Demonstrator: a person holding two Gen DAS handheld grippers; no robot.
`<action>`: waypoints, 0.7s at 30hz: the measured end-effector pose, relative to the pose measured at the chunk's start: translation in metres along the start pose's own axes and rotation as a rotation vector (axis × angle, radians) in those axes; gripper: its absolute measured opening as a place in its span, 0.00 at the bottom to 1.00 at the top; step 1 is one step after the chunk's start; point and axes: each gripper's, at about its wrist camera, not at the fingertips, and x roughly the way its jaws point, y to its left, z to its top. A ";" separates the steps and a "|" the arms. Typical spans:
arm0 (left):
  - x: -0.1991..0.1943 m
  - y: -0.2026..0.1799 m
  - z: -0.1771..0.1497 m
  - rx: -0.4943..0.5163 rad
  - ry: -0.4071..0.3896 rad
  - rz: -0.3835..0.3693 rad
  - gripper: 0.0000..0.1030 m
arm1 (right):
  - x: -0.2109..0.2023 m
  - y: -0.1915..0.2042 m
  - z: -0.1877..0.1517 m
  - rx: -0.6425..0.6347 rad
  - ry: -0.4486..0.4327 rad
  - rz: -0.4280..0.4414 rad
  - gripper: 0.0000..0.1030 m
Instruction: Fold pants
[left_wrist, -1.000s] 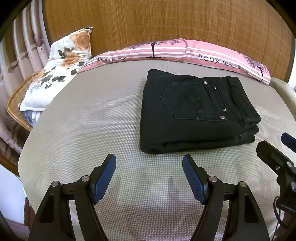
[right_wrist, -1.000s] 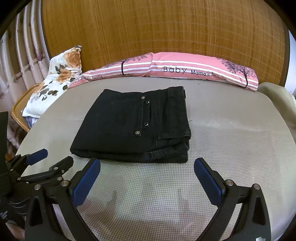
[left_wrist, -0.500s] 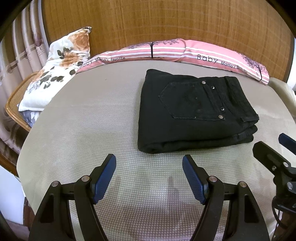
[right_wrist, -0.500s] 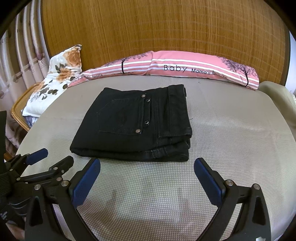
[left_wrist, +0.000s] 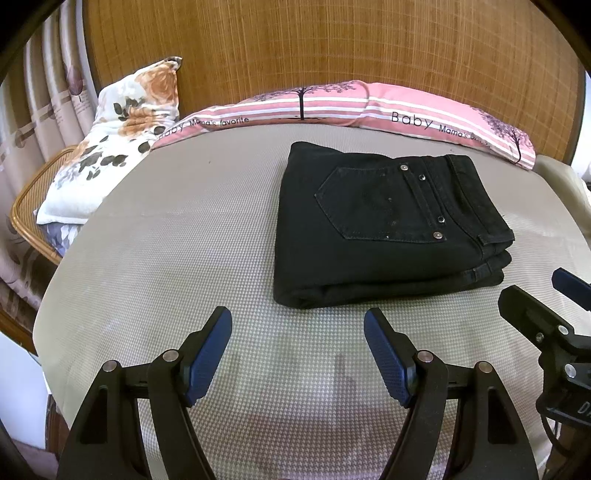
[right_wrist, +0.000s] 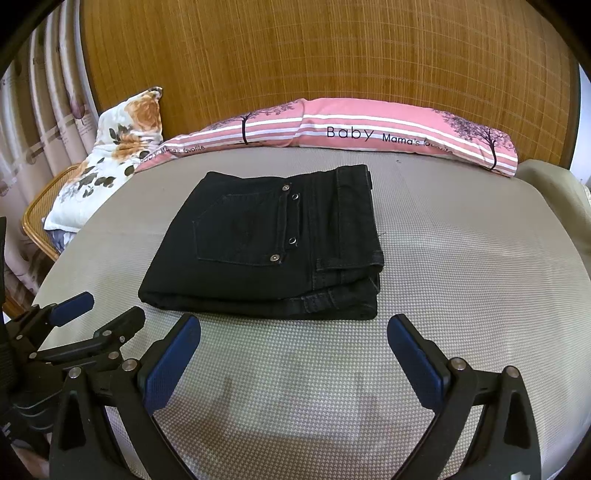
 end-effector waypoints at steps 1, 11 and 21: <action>0.000 -0.001 0.000 0.000 -0.001 0.000 0.72 | 0.000 0.000 0.000 0.000 0.000 0.001 0.97; -0.002 0.000 0.003 -0.005 -0.022 0.000 0.72 | 0.002 -0.003 -0.001 0.007 0.010 0.004 0.97; -0.003 -0.002 0.003 -0.005 -0.027 -0.003 0.72 | 0.002 -0.003 -0.002 0.016 0.011 0.003 0.97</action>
